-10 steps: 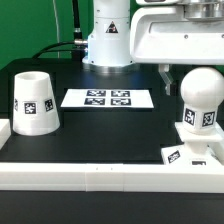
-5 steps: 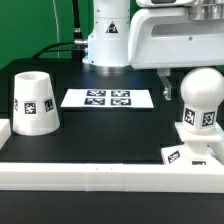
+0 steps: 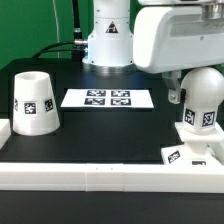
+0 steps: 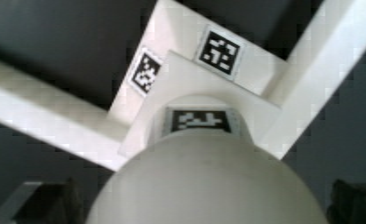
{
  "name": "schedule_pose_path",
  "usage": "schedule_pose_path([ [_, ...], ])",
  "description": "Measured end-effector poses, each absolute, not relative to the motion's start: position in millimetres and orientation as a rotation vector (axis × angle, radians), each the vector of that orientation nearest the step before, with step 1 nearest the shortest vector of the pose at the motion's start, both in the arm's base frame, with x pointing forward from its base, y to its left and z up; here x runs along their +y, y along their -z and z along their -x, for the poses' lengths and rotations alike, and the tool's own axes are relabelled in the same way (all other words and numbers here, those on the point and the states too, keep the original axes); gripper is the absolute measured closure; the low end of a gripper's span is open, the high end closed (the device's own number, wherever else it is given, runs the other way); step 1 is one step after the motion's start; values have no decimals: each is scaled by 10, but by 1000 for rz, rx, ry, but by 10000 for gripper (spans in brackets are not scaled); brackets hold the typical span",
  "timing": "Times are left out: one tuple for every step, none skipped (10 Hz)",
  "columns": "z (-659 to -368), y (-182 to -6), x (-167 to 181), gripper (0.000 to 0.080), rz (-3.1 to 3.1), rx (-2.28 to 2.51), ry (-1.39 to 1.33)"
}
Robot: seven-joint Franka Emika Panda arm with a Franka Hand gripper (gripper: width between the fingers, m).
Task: Assemble lamp
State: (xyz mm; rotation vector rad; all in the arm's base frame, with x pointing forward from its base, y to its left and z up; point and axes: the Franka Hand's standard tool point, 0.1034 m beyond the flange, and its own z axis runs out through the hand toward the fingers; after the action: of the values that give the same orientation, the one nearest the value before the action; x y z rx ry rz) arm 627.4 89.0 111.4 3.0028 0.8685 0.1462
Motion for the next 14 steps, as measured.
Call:
schedule_pose_path([
  [-6288, -1127, 884, 100, -2935, 1036, -145],
  [-6294, -1132, 874, 100, -2882, 1160, -143],
  [-6294, -1131, 857, 100, -2852, 1225, -138],
  [-6295, -1128, 844, 100, -2804, 1311, -132],
  [-6296, -1127, 835, 100, -2764, 1384, -129],
  [-6298, -1127, 817, 100, -2699, 1487, -122],
  [-6300, -1128, 808, 100, -2634, 1583, -115],
  [-6305, -1131, 810, 100, -2529, 1721, -106],
  [-6314, -1128, 815, 100, -2413, 1860, -92],
  [-6323, -1113, 839, 100, -2325, 1956, -78],
  [-6318, -1085, 877, 100, -2262, 2018, -60],
  [-6315, -1073, 896, 100, -2152, 2119, -43],
  [-6312, -1074, 926, 100, -2067, 2191, -31],
  [-6310, -1076, 961, 100, -2009, 2235, -26],
])
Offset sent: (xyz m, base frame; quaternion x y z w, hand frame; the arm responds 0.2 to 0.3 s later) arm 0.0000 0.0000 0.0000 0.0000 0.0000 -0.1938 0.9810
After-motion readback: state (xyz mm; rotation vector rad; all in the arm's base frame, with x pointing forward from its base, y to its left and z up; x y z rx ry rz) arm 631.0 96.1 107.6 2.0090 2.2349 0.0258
